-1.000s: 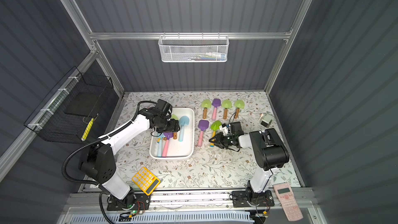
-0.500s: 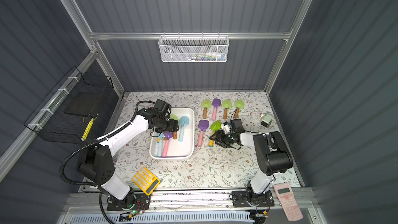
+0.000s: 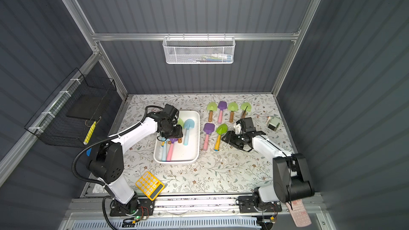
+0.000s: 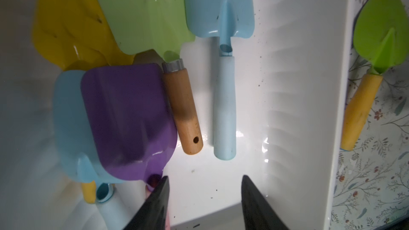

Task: Take the shovel out of the storage box
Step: Place the shovel at the center of the board, then pick up the shovel from the storage box.

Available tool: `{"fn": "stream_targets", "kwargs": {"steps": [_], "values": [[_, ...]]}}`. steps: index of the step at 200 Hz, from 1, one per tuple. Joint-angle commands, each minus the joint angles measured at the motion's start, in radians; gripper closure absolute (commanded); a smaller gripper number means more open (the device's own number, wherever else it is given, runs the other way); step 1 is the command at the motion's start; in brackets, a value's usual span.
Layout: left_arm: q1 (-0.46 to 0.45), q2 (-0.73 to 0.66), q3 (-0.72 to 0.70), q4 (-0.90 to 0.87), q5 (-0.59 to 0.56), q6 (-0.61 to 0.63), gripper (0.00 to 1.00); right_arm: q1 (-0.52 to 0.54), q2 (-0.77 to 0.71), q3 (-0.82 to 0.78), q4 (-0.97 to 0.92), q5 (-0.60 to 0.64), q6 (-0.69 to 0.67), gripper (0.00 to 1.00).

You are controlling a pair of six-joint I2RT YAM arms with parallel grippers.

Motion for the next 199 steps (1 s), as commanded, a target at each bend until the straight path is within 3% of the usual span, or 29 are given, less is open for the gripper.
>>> {"fn": "stream_targets", "kwargs": {"steps": [1,66,155,177,199], "values": [[-0.004,0.049,0.079,0.01,0.016,0.009,0.52,0.008,-0.095,0.039,-0.146,0.083,-0.023,0.39],[-0.005,0.265,0.266,0.021,0.061,0.003,0.53,0.048,-0.29,0.053,-0.269,0.12,-0.009,0.4],[-0.014,0.421,0.323,0.046,0.057,0.018,0.57,0.056,-0.317,0.021,-0.267,0.14,-0.001,0.41],[-0.014,0.443,0.326,0.05,0.053,0.018,0.61,0.06,-0.315,0.01,-0.259,0.14,0.003,0.41],[-0.017,0.455,0.33,0.034,0.049,0.019,0.72,0.064,-0.313,0.008,-0.257,0.14,0.007,0.42]]}}
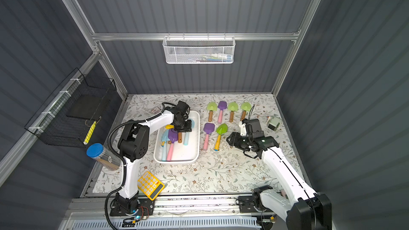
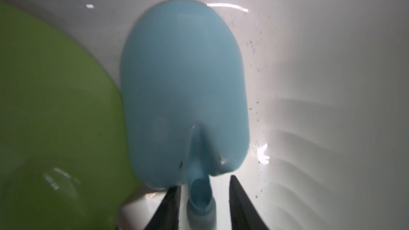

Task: Take the shovel out of the storage box
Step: Pick up the shovel from the storage box, then place the shovel at the center of the board.

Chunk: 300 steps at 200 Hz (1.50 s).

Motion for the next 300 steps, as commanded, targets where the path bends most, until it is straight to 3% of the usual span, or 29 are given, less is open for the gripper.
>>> {"fn": "stream_targets", "kwargs": {"steps": [1,26,57,87,129,172,216,300], "values": [[-0.009,0.047,0.009,-0.04,0.001,0.016,0.72,0.009,-0.001,-0.012,-0.003,0.007,0.008,0.42],[-0.013,0.026,-0.019,-0.046,-0.015,0.02,0.78,0.012,-0.001,-0.011,0.002,0.007,0.014,0.42],[-0.013,-0.002,-0.027,-0.052,-0.018,0.014,0.95,0.029,0.019,-0.011,0.033,-0.033,0.022,0.42],[-0.013,-0.069,-0.001,-0.063,-0.016,-0.006,1.0,0.095,0.031,-0.003,0.078,-0.054,0.031,0.42],[-0.012,-0.151,0.067,-0.098,-0.002,-0.035,1.0,0.21,0.046,0.006,0.216,-0.084,0.094,0.41],[-0.012,-0.236,0.074,-0.093,0.042,-0.105,1.0,0.312,0.205,0.062,0.376,-0.096,0.158,0.36],[-0.013,-0.329,0.033,-0.063,0.083,-0.165,1.0,0.363,0.334,0.175,0.497,-0.117,0.199,0.33],[-0.034,-0.405,-0.044,-0.03,0.098,-0.206,1.0,0.416,0.523,0.348,0.53,-0.147,0.204,0.34]]}}
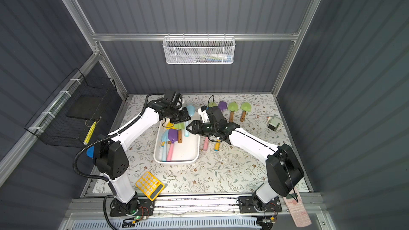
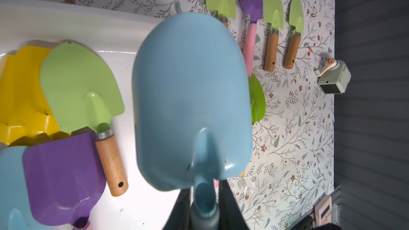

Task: Take the shovel out of the storage box
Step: Place the shovel at the center of the board.

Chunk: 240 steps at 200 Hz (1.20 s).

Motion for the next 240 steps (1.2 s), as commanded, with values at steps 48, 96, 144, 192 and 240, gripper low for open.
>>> {"fn": "stream_targets", "kwargs": {"steps": [48,96,144,192,240], "values": [[-0.014,-0.049,-0.012,0.014,0.032,-0.02,1.0,0.023,0.07,0.031,0.048,-0.022,0.025,0.36],[-0.016,-0.054,-0.006,0.009,0.038,-0.014,1.0,0.04,0.102,0.051,0.078,-0.046,0.039,0.45],[-0.016,-0.063,-0.003,0.011,0.042,-0.015,1.0,0.05,0.117,0.062,0.063,-0.03,0.036,0.59],[-0.015,-0.055,0.009,0.007,0.038,-0.003,0.85,0.049,0.078,0.044,0.037,0.003,0.025,0.86],[-0.014,-0.081,0.048,-0.04,-0.011,0.051,0.3,0.026,0.002,-0.02,0.025,0.012,0.02,0.88]]}}
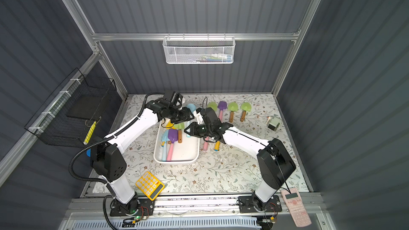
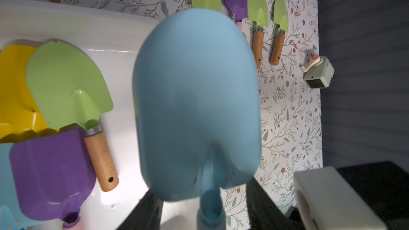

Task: Take the shovel out of the storage box
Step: Place the shovel at the center of the board.

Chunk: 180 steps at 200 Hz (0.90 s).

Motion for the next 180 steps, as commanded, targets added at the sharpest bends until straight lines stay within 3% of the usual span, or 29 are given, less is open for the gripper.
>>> {"fn": "stream_targets", "kwargs": {"steps": [1,41,111,152,180], "values": [[-0.002,-0.046,0.045,-0.042,-0.032,0.038,0.3,-0.017,-0.064,-0.035,-0.008,0.009,-0.02,0.88],[0.01,-0.101,0.019,-0.049,-0.098,0.084,0.27,-0.092,-0.2,-0.143,-0.069,-0.008,-0.058,0.88],[0.022,-0.116,-0.082,-0.029,-0.132,0.114,0.27,-0.364,-0.537,-0.385,-0.274,-0.099,-0.166,0.89],[0.024,-0.104,-0.12,-0.021,-0.129,0.12,0.28,-0.493,-0.579,-0.536,-0.213,-0.196,-0.143,0.9],[0.027,-0.114,-0.14,-0.031,-0.156,0.134,0.28,-0.573,-0.518,-0.606,-0.113,-0.296,-0.125,0.9]]}}
